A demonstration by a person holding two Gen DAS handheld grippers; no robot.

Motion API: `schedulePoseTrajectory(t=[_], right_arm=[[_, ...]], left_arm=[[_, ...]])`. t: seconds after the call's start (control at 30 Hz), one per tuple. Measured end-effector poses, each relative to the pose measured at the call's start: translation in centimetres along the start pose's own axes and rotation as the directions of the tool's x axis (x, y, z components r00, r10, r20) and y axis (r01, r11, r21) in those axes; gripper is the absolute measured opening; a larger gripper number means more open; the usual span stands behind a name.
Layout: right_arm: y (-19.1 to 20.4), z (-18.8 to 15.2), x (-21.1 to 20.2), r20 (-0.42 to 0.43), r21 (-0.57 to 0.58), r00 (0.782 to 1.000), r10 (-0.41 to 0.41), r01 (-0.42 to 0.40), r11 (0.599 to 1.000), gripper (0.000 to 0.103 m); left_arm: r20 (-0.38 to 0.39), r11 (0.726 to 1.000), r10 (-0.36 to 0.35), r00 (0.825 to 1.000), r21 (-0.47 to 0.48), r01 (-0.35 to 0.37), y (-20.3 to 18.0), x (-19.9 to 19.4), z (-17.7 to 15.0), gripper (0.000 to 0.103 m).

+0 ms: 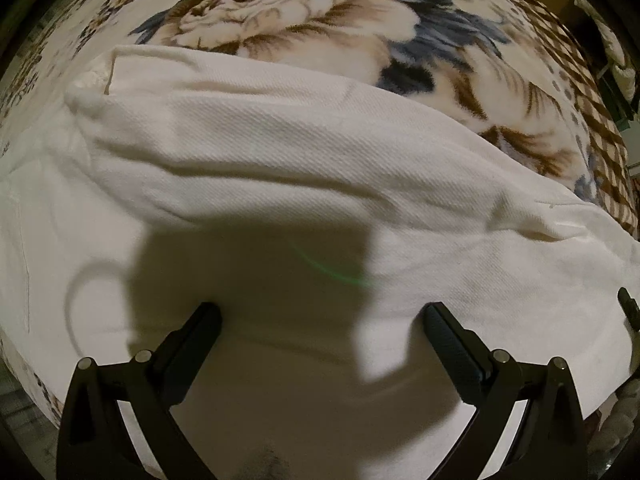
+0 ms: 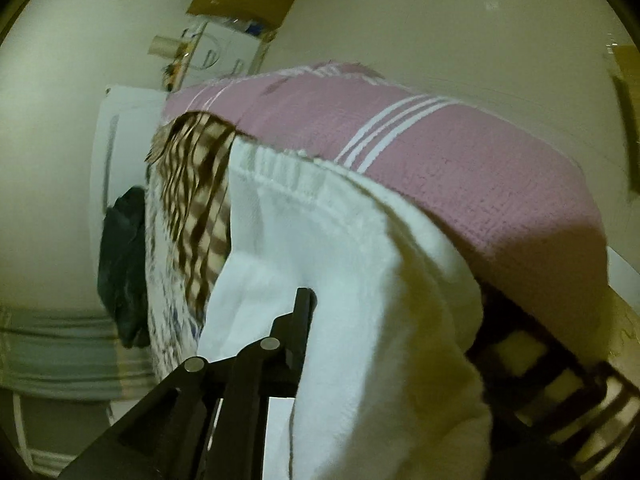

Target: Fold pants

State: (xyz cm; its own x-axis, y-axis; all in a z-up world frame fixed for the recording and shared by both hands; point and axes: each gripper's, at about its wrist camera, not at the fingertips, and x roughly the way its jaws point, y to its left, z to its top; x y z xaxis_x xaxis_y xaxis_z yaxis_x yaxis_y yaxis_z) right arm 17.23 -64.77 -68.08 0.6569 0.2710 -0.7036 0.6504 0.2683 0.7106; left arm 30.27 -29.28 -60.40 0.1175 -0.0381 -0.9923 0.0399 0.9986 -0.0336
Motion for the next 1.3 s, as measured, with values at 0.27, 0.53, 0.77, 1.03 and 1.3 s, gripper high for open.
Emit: schedulePoseTrajectory(t=[0.27, 0.53, 0.77, 1.03, 1.3], right_arm=[[6.1, -2.8, -4.2, 0.093, -0.131, 0.994, -0.057, 0.069, 0.989, 0.007], [18.0, -10.6, -6.8, 0.176, -0.391, 0.982, -0.069, 0.134, 0.911, 0.007], [26.4, -22.1, -2.9, 0.123, -0.564, 0.989, -0.08, 0.136, 0.815, 0.007], [29.4, -36.1, 7.8, 0.006, -0.723, 0.984, -0.176, 0.126, 0.679, 0.007], [28.4, -46.3, 17.2, -0.085, -0.874, 0.92, -0.383, 0.116, 0.473, 0.021]], left_arm=[[-0.056, 0.998, -0.053, 0.997, -0.019, 0.052, 1.5, -1.5, 0.4, 0.103], [-0.028, 0.983, -0.121, 0.992, -0.142, 0.116, 8.4, -6.0, 0.4, 0.103], [0.015, 0.965, -0.134, 0.991, -0.225, 0.133, 16.4, -9.6, -0.5, 0.103], [0.041, 0.933, -0.093, 0.995, -0.346, 0.101, 26.8, -10.7, -1.9, 0.103], [0.038, 0.892, -0.081, 0.996, -0.444, 0.089, 32.6, -9.8, -3.1, 0.103]])
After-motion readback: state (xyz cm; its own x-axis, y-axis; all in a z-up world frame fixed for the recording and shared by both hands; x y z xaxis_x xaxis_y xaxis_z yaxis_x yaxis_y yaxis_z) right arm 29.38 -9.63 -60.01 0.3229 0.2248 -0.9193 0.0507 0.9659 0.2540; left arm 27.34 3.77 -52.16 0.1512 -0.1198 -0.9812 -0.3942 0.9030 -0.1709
